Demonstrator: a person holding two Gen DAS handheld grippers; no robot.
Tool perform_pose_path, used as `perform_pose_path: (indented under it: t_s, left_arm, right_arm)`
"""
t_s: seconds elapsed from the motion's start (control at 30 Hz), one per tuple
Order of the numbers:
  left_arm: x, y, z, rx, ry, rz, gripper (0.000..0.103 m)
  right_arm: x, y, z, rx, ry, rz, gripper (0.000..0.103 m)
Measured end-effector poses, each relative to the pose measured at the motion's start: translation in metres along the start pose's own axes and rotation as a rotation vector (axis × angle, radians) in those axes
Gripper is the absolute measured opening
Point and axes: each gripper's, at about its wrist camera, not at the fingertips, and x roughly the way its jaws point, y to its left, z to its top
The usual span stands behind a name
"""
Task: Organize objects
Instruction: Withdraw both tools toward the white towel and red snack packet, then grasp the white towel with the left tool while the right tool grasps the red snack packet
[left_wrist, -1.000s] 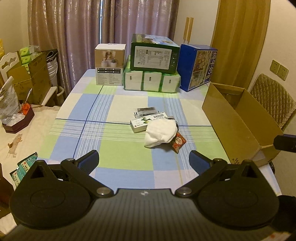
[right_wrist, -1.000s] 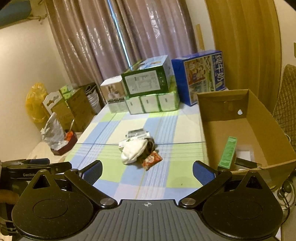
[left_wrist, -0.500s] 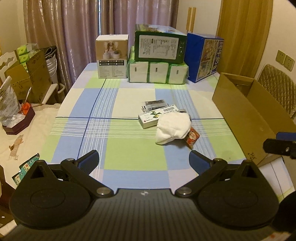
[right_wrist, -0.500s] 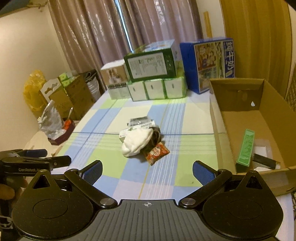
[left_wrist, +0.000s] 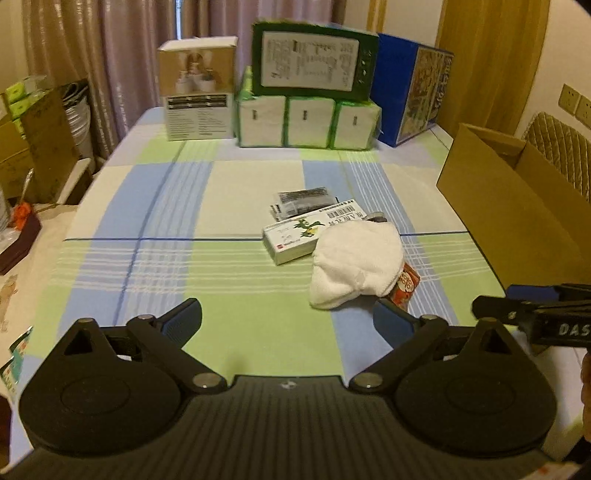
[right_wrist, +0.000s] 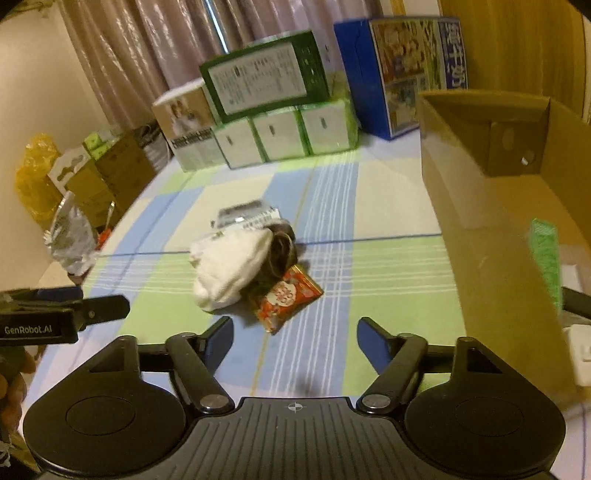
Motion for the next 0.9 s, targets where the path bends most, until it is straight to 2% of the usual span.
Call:
perform_pose_path:
  t_s: [0.13,0.33,0.5,0.7,0.77,0.9]
  left_arm:
    - [0.031,-0.006,0.006,0.022,0.017,-0.044,0.089]
    - [0.065,-0.018,0.015,0.057,0.023,-0.150,0.089]
    - [0.095,-0.027,0.020,0.072,0.062,-0.191,0.088]
    - [0.111,-0.027,0.020,0.060,0.113,-0.215,0.063]
    - [0.107,-0.026,0.020,0.060,0.113,-0.216,0.046]
    - [0.089,-0.016,0.018,0.063,0.109,-0.160,0.033]
  right_arm:
    - [0.021,-0.007,0.002,-0.009,0.020,-0.004,0.064]
    - [0.037,-0.020,0.009,0.012,0.037,-0.025,0.063]
    - [0.043,-0.024,0.014,0.008,0.038,-0.037,0.063]
    - [0.047,-0.024,0.016,0.006,0.042,-0.026,0.063]
    - [0.050,-0.023,0.018,-0.003,0.045,-0.023,0.063]
    - [0.057,-0.018,0.019,-0.023,0.053,-0.005,0.063]
